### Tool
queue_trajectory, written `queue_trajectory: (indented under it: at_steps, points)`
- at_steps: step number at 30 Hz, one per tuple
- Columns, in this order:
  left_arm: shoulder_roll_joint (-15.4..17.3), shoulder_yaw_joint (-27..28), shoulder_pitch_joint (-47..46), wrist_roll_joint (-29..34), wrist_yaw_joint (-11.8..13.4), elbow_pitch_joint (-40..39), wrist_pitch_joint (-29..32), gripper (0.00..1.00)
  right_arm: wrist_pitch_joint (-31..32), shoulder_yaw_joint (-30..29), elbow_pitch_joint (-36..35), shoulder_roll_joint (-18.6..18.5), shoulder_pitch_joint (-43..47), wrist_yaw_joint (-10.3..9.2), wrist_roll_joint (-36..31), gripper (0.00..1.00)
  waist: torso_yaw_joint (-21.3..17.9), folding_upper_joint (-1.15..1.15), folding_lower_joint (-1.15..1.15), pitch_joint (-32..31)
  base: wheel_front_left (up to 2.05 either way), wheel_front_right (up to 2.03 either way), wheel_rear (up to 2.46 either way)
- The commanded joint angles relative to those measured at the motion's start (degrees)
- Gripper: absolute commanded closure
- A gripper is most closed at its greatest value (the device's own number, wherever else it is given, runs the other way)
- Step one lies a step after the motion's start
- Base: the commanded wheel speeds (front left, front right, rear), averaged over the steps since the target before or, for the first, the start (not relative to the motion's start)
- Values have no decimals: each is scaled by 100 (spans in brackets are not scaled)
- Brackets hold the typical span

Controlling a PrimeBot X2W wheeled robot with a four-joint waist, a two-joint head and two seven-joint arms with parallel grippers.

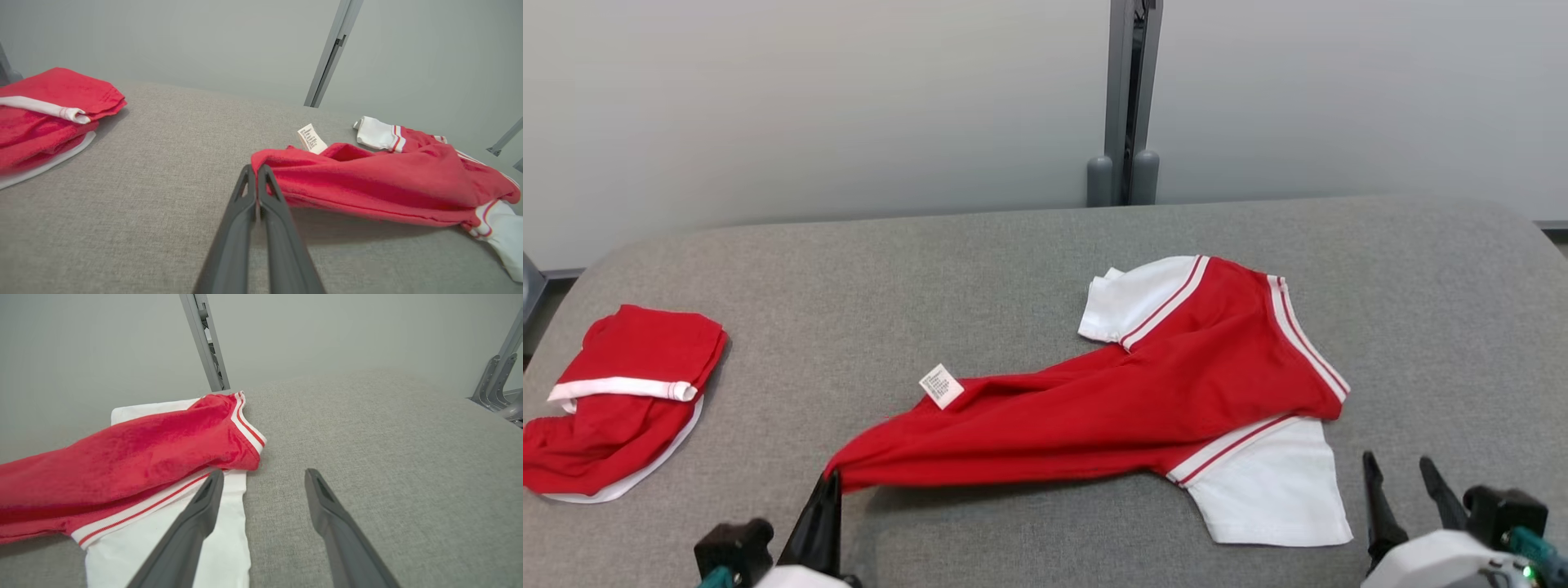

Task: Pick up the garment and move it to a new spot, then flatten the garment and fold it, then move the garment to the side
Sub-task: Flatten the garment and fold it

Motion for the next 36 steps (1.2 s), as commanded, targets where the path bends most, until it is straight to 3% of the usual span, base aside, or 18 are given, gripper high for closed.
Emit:
queue_trajectory:
  at_steps: [1,16,17,18,31,36]
  points:
    - [21,70,124,19,-21,61,0,100,0,57,32,-40,131,-2,1,0,-6,0,0,-88,0,0,0]
    - [25,421,501,395,29,582,0,100,0,637,-38,-42,442,-2,-38,0,-178,0,0,-194,0,0,0]
    - [24,420,515,456,62,581,0,69,0,650,-38,-41,444,-2,-38,0,-185,0,0,-197,0,0,0]
    - [25,408,560,463,77,633,0,0,0,662,-50,-41,446,-2,-44,0,-193,0,0,-201,0,0,0]
    - [25,505,845,1183,577,-760,-1,0,0,669,-1269,-41,723,-1,-229,0,-209,0,0,-294,0,0,0]
    - [24,494,948,1255,659,-1119,0,0,1,675,-1575,-40,803,-1,-195,0,-216,0,0,-352,0,0,0]
